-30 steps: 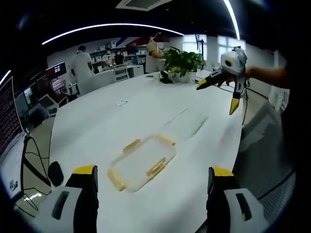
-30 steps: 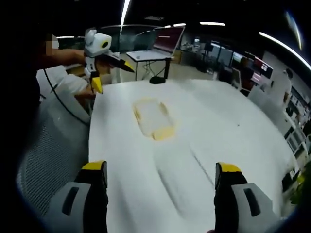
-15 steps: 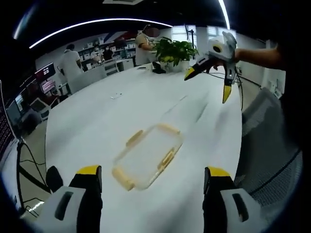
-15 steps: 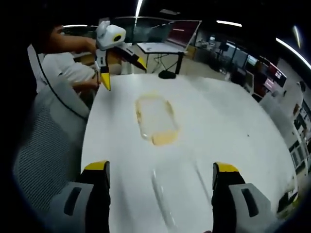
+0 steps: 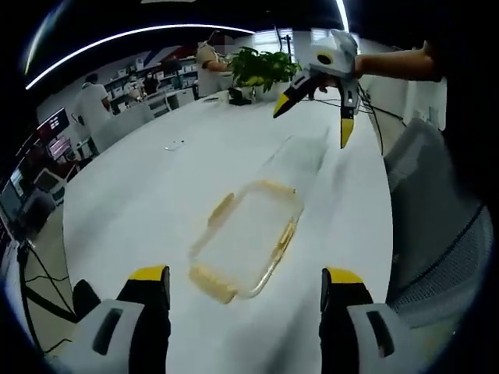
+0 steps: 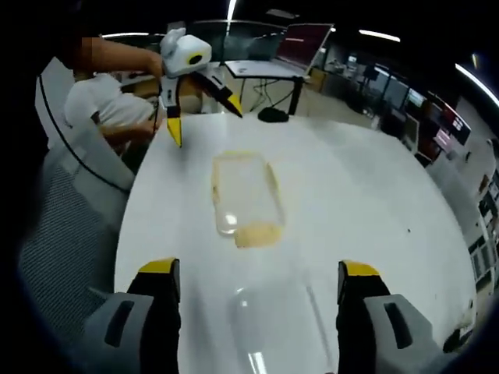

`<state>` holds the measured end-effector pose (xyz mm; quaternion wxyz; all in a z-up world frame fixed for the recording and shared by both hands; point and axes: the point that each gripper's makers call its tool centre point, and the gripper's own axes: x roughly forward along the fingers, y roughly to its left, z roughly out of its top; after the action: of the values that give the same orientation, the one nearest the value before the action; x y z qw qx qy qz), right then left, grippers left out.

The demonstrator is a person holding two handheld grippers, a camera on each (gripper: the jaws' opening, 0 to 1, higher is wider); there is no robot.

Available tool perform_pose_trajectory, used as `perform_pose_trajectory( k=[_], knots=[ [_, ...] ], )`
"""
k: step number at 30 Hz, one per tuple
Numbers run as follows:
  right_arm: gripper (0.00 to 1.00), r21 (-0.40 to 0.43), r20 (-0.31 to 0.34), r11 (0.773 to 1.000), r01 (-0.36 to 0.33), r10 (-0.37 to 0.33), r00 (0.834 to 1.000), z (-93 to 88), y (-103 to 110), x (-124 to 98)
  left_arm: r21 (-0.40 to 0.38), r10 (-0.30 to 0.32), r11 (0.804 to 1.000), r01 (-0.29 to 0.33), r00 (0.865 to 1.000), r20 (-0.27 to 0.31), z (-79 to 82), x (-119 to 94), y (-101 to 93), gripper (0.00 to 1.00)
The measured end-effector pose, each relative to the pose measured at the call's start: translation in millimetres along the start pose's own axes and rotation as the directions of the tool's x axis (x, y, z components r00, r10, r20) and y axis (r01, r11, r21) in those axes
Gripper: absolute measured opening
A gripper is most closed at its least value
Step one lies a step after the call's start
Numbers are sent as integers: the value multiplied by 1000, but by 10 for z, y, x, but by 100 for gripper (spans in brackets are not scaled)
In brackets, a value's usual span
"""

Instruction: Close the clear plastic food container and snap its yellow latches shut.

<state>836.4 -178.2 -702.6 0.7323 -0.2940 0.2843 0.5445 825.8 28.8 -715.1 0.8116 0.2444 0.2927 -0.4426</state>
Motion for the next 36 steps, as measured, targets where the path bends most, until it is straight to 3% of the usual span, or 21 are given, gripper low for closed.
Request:
perform_pose_trajectory(
  k=[16, 36],
  knots=[
    [73, -39, -37, 998, -52, 50, 998, 83, -106, 314, 133, -78, 987, 91, 992, -101, -126, 178, 217, 63],
    [59, -110, -143, 985, -130, 114, 983, -105, -61, 688, 261, -135, 946, 194, 964, -227, -324, 361, 326, 47]
  ],
)
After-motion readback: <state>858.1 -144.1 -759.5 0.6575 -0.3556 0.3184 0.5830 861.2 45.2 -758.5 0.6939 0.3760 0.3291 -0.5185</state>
